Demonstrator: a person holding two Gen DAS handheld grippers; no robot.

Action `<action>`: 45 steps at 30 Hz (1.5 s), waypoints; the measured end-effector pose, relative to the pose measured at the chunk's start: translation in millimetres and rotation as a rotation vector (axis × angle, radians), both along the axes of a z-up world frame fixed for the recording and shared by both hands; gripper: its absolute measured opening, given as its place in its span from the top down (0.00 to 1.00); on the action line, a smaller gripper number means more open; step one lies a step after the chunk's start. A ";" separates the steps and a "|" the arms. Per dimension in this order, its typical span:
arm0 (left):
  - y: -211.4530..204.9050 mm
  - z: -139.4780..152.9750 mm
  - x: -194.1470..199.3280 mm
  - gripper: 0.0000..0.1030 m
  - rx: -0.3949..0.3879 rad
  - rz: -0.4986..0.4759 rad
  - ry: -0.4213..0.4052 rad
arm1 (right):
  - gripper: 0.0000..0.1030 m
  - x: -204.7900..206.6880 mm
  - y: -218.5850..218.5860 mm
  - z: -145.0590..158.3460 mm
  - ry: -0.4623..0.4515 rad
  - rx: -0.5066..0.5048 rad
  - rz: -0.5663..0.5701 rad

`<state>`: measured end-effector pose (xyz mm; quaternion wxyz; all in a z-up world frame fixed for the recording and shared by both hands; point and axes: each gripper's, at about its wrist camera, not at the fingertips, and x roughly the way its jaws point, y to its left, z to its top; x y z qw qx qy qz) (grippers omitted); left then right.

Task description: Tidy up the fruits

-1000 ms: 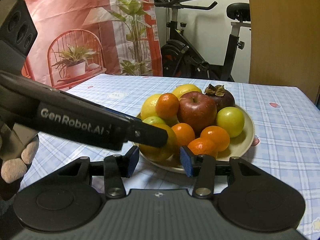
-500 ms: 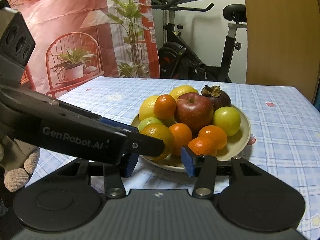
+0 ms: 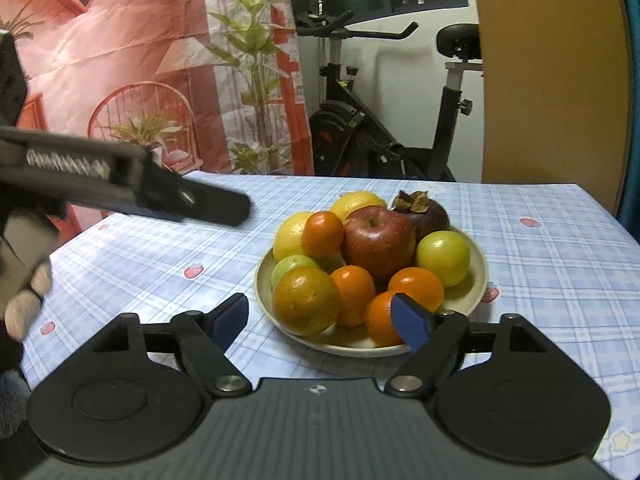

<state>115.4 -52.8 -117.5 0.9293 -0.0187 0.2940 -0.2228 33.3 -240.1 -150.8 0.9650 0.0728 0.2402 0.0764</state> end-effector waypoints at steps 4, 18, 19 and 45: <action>8.9 7.6 0.6 0.09 0.044 0.068 0.010 | 0.11 -3.4 -5.6 4.5 -0.001 0.020 -0.037; 35.0 56.9 -37.3 0.09 0.121 0.148 -0.034 | 0.00 -18.2 -17.7 55.2 0.138 0.105 -0.179; 36.3 62.3 -43.3 0.09 0.130 0.158 -0.049 | 0.00 -22.3 -17.9 61.3 0.137 0.108 -0.183; 57.8 127.6 -141.6 0.04 0.159 0.251 -0.223 | 0.00 -88.3 39.3 155.3 0.055 0.013 -0.147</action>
